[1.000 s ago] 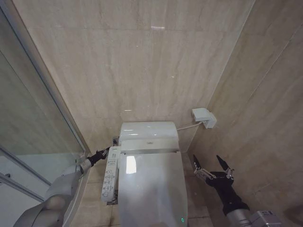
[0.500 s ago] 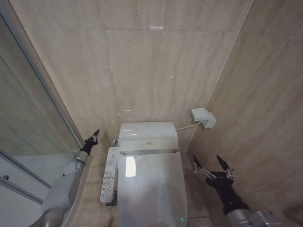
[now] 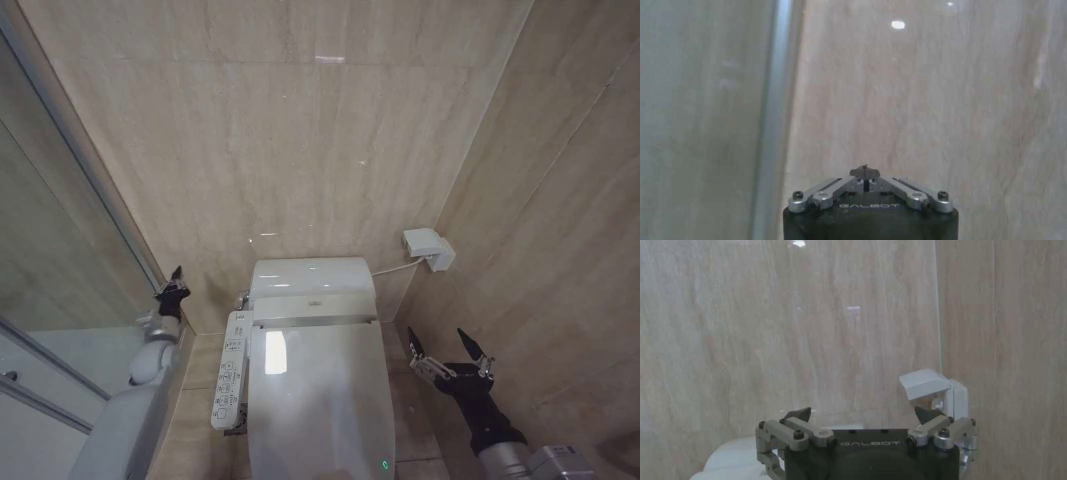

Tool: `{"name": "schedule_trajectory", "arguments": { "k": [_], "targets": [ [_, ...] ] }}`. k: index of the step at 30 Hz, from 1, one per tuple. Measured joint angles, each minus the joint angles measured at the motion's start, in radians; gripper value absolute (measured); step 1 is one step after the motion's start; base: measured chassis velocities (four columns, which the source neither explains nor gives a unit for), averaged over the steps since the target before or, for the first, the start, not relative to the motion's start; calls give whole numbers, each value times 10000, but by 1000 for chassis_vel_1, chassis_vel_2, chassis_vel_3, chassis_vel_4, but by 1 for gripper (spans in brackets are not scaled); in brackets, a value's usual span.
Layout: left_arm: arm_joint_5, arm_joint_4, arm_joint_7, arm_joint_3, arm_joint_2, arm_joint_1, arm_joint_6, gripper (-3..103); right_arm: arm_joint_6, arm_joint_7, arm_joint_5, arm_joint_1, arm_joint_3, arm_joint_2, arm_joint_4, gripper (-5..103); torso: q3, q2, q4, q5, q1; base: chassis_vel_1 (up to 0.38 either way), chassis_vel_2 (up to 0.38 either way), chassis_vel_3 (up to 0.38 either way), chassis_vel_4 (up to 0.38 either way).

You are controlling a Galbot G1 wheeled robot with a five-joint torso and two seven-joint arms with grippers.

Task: Open the toilet lid, clean the toilet bowl with a toilet brush, close the toilet lid, and flush.

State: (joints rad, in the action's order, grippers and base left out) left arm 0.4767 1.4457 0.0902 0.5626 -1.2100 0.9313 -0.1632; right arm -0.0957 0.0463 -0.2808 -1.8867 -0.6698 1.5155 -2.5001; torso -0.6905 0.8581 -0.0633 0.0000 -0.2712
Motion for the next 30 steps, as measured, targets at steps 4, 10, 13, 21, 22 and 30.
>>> {"name": "schedule_trajectory", "arguments": {
  "k": [4,10,13,21,22,30],
  "targets": [
    [165,1445,63,718,92,1439,145,0,0,1,0,0,0,0,0,100,1,0,1,1,0,0,0,0,0],
    [152,3538,205,1351,-38,3737,146,0,0,1,0,0,0,-3,0,100,0,0,6,-1,2,0,0,0,0],
    [-3,4386,272,1565,-269,4490,123,0,0,0,0,0,0,-1,0,100,1,0,2,0,2,0,0,0,0],
    [-923,5919,302,1833,-843,5931,-106,0,0,0,0,0,-1,0,0,100,0,0,1,2,1,0,0,0,0],
    [-1042,6104,262,1836,-923,6153,-144,0,0,0,0,0,-1,-2,1,100,0,0,1,1,2,0,0,0,0],
    [-2186,6990,49,1737,-1424,7401,-599,0,0,0,0,0,0,-1,0,100,0,-1,1,0,1,0,0,0,0]
  ]
}}
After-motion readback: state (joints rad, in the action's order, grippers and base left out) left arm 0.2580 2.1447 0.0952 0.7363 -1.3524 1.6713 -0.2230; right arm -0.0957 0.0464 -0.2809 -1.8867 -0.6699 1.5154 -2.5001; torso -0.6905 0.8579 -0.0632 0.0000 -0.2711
